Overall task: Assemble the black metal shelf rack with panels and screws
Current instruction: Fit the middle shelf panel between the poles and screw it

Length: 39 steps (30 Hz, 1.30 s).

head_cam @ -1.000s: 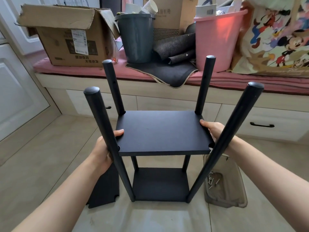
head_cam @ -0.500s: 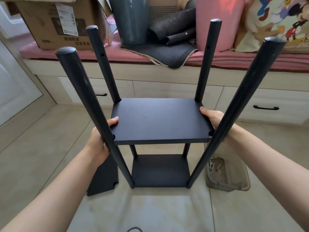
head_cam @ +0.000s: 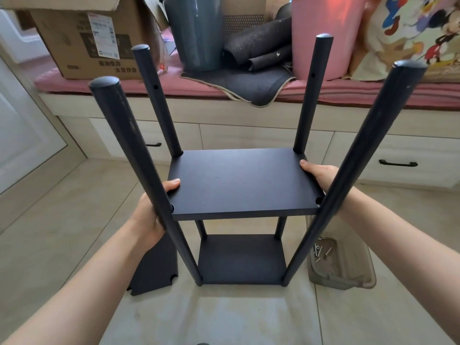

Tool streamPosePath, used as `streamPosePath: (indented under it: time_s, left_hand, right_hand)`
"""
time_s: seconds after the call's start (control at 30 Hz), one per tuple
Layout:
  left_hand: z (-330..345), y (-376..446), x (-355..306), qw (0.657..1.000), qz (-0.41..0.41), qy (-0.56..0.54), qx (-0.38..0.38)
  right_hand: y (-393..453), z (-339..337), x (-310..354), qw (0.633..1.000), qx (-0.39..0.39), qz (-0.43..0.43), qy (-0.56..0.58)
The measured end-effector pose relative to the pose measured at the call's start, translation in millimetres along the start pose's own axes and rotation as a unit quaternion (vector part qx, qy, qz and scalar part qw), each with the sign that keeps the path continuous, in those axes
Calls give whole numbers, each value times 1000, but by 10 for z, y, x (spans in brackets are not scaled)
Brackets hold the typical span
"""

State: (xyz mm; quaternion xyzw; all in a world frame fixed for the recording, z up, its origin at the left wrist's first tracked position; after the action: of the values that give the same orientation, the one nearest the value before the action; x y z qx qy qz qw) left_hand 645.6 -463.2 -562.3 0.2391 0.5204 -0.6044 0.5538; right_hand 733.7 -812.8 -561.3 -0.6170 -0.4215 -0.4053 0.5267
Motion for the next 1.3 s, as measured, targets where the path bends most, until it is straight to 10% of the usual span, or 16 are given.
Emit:
streamPosePath:
  time_s: [1.3]
  left_hand:
    - [-268, 263, 355, 994, -94, 35, 41]
  right_hand:
    - [-15, 188, -633, 992, 53, 103, 43]
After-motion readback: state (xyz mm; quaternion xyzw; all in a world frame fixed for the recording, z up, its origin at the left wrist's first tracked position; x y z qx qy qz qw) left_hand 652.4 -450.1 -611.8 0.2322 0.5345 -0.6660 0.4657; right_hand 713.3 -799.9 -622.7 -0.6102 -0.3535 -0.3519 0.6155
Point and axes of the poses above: each hand's wrist, its own y-axis towards the middle knuckle, its own z-axis out of the palm, x = y × z, the point moved 6 cm from there along y, towards the middle knuckle, and after that the axes turned 4 degrees about -y, right-handed, at the moved point
